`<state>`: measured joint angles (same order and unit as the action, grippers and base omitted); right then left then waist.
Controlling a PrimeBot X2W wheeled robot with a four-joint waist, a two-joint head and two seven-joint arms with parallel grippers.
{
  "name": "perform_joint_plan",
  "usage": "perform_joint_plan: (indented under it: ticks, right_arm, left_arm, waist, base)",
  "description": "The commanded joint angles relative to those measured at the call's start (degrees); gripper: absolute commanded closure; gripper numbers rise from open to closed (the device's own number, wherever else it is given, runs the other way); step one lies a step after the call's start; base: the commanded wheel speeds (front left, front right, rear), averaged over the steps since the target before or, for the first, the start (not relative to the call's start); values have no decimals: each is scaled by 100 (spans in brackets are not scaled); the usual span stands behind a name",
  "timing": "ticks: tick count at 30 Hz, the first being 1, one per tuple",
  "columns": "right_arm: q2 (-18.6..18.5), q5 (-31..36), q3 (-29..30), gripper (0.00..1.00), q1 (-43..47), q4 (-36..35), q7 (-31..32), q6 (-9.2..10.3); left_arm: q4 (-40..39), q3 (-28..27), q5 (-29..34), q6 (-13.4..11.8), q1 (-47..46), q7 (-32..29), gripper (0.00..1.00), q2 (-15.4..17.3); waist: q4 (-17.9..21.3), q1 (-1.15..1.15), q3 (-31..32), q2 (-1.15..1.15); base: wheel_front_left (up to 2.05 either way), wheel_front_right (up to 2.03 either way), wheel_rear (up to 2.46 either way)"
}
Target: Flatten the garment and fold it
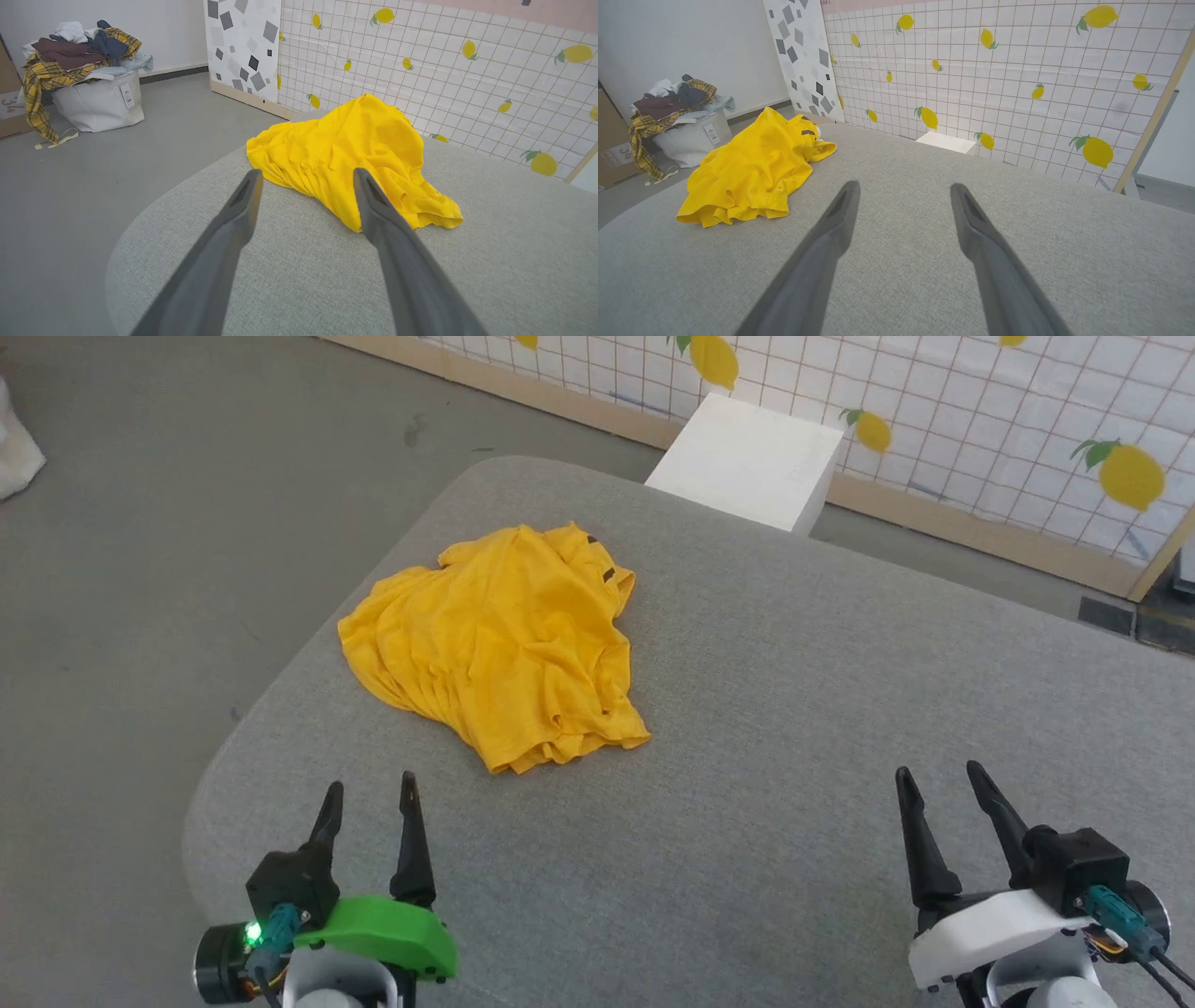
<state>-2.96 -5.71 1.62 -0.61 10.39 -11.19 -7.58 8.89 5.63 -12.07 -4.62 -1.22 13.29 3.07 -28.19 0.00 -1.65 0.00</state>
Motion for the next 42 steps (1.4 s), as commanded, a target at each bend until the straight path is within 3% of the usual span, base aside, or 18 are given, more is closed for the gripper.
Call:
perform_joint_plan:
  ticks: [1,8,14,24,30,33,34,35,39,42]
  right_arm:
    - [7,-62,21,0,14,18,-49,8]
    - [8,-11,-13,0,-104,-30,7,8]
    - [8,208,58,0,-193,-312,220,9]
    - [8,683,343,0,-210,-1031,643,9]
    - [8,810,475,0,-116,-1306,751,9]
    - [8,823,529,0,-89,-1382,777,9]
    - [8,817,550,0,-84,-1394,781,9]
    - [8,805,564,0,-81,-1396,778,9]
    - [8,733,540,0,-95,-1336,737,9]
    - [8,661,519,0,-86,-1215,675,9]
  left_arm:
    - [79,56,-138,26,-205,59,0,-18]
    - [742,95,-419,205,-1498,-33,0,29]
    - [1985,-112,-896,301,-2901,-894,0,104]
    - [3936,-541,-1662,-140,-4329,-3212,0,201]
    - [4670,-375,-1740,-446,-4511,-4491,0,140]
    - [4797,-296,-1785,-485,-4488,-4755,0,89]
    - [4802,-284,-1799,-507,-4456,-4729,36,73]
    - [4776,-307,-1835,-521,-4427,-4631,96,60]
    - [4490,-479,-1933,-530,-4297,-3636,100,36]
    - [4179,-649,-2013,-313,-4331,-2712,100,72]
  waist:
    - [-45,0,-54,0]
    - [66,0,-236,0]
    - [481,0,-672,0]
    - [1196,0,-1594,0]
    - [1275,0,-1841,0]
    - [1245,0,-1884,0]
    - [1222,0,-1880,0]
    - [1199,0,-1868,0]
    - [1106,0,-1751,0]
    - [1020,0,-1569,0]
  base:
    - [0,0,0]
    - [0,0,0]
    - [0,0,0]
    - [0,0,0]
    - [0,0,0]
    - [0,0,0]
    - [0,0,0]
    - [0,0,0]
    - [0,0,0]
    - [0,0,0]
